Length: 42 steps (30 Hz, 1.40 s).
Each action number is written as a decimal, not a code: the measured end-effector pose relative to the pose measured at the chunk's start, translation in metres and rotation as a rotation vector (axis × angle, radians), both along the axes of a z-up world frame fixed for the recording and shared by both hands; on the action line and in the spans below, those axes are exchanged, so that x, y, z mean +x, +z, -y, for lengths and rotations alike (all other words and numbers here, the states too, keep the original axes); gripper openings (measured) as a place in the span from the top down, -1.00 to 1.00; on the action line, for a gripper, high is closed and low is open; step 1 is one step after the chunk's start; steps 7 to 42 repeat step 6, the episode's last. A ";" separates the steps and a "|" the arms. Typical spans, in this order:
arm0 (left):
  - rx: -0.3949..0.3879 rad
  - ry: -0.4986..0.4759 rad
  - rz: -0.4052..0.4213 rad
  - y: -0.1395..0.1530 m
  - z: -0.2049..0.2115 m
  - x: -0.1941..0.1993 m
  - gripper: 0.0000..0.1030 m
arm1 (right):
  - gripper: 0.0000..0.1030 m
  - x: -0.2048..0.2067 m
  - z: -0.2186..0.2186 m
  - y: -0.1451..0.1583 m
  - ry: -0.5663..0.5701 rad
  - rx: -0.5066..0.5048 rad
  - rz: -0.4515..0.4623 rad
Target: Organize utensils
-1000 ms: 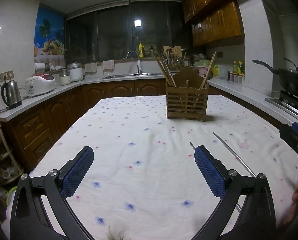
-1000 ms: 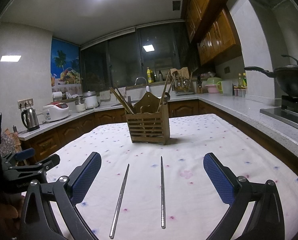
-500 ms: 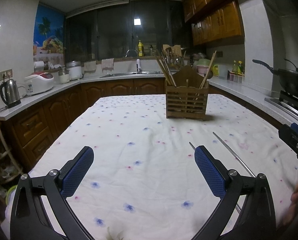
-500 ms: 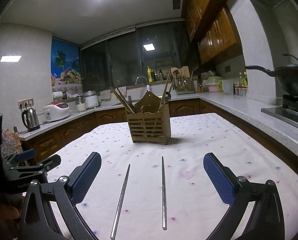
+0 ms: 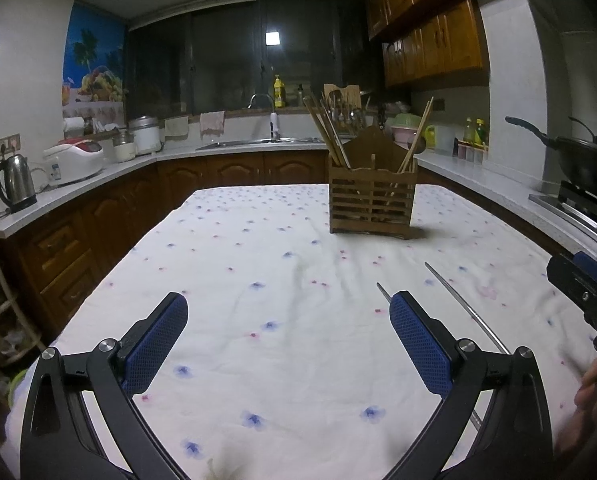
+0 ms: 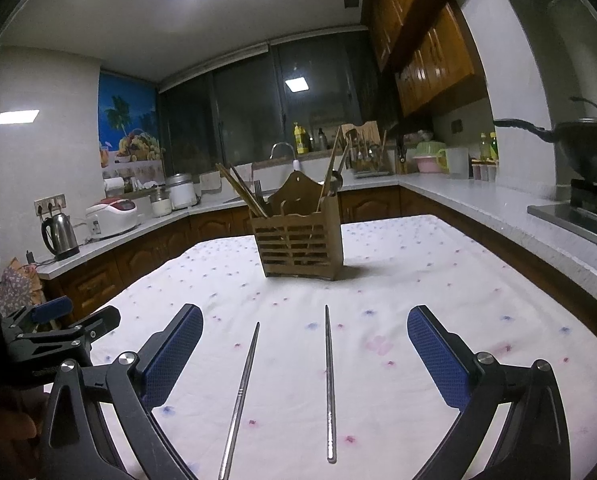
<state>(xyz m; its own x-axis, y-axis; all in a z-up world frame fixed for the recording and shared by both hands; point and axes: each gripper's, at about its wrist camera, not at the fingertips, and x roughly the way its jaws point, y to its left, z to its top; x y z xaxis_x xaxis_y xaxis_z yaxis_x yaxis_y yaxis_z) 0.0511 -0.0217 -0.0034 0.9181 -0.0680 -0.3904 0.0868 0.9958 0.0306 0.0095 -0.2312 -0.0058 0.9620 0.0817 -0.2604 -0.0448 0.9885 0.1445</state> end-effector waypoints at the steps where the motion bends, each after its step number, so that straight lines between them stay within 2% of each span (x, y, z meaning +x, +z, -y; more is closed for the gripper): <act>1: -0.002 -0.003 -0.004 0.000 0.000 0.001 -1.00 | -1.00 0.001 -0.001 0.000 0.000 0.001 -0.003; 42: -0.011 -0.012 -0.022 -0.003 0.000 0.007 -1.00 | -1.00 0.006 0.004 -0.001 -0.002 0.010 -0.018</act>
